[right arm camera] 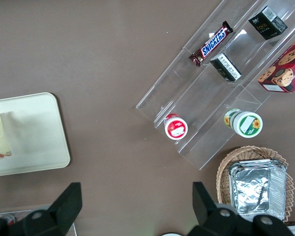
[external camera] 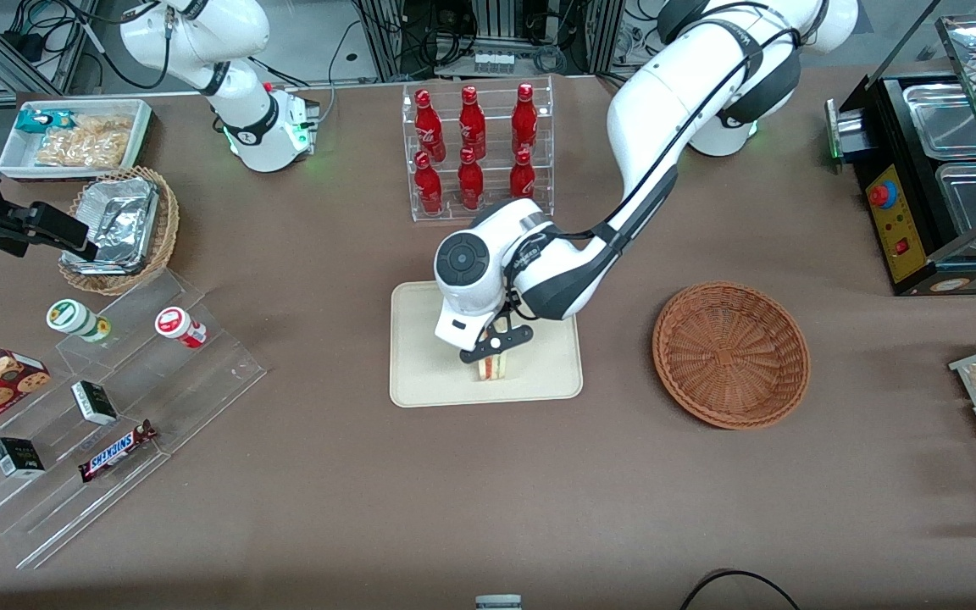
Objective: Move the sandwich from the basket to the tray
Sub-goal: 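Lower the sandwich onto the tray and open the left gripper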
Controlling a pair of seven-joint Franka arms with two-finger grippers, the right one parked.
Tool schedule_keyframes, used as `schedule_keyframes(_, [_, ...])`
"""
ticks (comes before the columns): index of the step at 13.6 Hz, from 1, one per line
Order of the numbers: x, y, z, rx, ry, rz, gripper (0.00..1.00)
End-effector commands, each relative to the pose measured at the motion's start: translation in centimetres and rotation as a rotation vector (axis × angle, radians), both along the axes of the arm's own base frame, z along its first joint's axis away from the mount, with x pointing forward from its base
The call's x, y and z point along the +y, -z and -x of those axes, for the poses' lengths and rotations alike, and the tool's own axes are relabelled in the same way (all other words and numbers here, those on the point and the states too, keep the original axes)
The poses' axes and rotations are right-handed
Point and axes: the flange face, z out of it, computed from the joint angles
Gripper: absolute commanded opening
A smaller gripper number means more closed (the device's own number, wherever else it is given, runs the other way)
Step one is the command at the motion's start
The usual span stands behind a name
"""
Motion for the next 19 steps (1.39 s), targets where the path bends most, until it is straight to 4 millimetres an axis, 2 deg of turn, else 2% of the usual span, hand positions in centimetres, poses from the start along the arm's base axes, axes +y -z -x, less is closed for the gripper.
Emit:
schedule_keyframes(1, [-1.2,0.9,0.4,-0.039,-0.011,-0.042,0.09])
schedule_keyframes(4, [-1.4,1.5,0.4,-0.039,-0.013,-0.029,0.1])
schedule_keyframes(6, [-1.5,1.6,0.5,-0.037,-0.016,-0.024,0.15])
schedule_keyframes(7, [-1.5,1.6,0.5,-0.035,-0.02,-0.023,0.3])
schedule_keyframes(8, [-1.6,1.6,0.6,-0.033,-0.025,-0.023,0.89])
schedule_keyframes(9, [-1.6,1.5,0.6,-0.036,-0.032,-0.024,1.0])
schedule_keyframes(12, [-1.5,0.3,0.4,-0.048,-0.064,-0.018,1.0])
schedule_keyframes(14, [-1.5,-1.8,0.2,-0.073,-0.053,-0.011,1.0])
schedule_keyframes(16, [-1.3,-5.3,0.0,-0.106,-0.048,0.002,1.0])
schedule_keyframes(19, [-0.3,-8.5,-0.1,-0.119,-0.039,-0.016,1.0])
